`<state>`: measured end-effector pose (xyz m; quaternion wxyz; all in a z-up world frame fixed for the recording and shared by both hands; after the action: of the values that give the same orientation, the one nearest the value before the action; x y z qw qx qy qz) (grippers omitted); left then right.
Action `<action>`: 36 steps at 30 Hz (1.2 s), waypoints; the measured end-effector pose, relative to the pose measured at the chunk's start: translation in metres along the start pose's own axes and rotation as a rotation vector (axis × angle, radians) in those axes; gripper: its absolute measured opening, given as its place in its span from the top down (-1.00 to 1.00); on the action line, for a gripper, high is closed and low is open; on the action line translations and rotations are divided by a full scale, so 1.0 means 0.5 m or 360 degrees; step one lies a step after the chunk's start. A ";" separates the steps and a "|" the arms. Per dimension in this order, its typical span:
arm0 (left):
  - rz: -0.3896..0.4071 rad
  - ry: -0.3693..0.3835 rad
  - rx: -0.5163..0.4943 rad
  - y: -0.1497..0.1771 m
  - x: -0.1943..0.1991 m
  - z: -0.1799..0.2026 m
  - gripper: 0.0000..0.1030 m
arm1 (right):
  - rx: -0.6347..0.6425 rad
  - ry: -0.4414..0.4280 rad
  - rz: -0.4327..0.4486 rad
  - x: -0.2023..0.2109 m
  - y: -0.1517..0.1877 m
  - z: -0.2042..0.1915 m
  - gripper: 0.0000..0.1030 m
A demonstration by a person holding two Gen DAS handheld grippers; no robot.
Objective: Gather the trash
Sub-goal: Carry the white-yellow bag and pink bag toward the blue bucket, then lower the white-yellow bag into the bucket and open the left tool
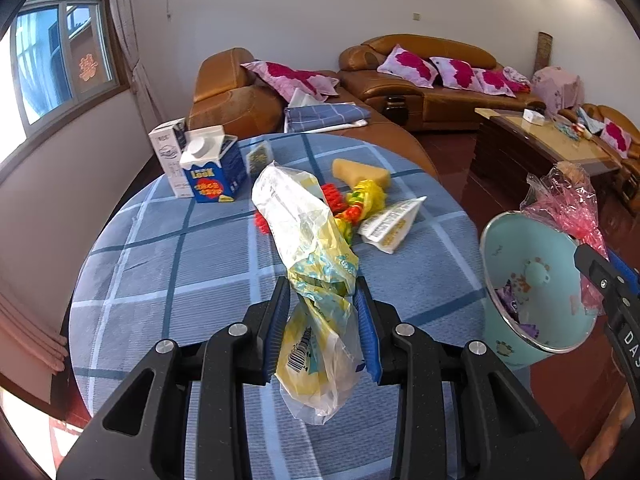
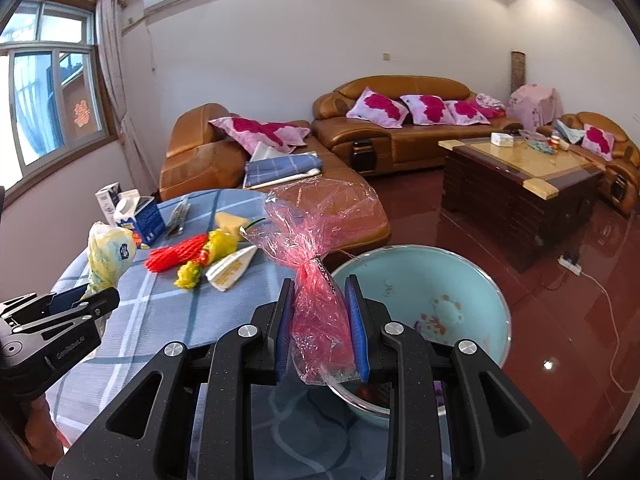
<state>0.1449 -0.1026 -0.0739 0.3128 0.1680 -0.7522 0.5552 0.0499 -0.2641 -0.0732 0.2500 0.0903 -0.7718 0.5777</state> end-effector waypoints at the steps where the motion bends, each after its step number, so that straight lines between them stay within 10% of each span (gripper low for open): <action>1: 0.0004 0.0005 -0.0005 -0.001 0.002 0.005 0.37 | -0.0006 0.0007 -0.0001 0.001 0.001 0.006 0.49; 36: 0.0107 0.0268 -0.0198 -0.047 0.037 0.222 0.37 | -0.0220 0.0278 0.0024 0.019 0.023 0.215 0.49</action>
<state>0.1138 -0.2131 -0.0654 0.3659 0.0756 -0.7614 0.5297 0.0065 -0.3596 -0.1004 0.3174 0.0164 -0.7858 0.5306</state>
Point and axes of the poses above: each gripper's, at about its wrist camera, not at the fingertips, and x roughly against the way its jaws point, z to its right, y to its underside, the point moved 5 cm from there along -x, roughly the way its jaws point, and after that the axes turned 8 degrees about -y, right-handed, at the moved point
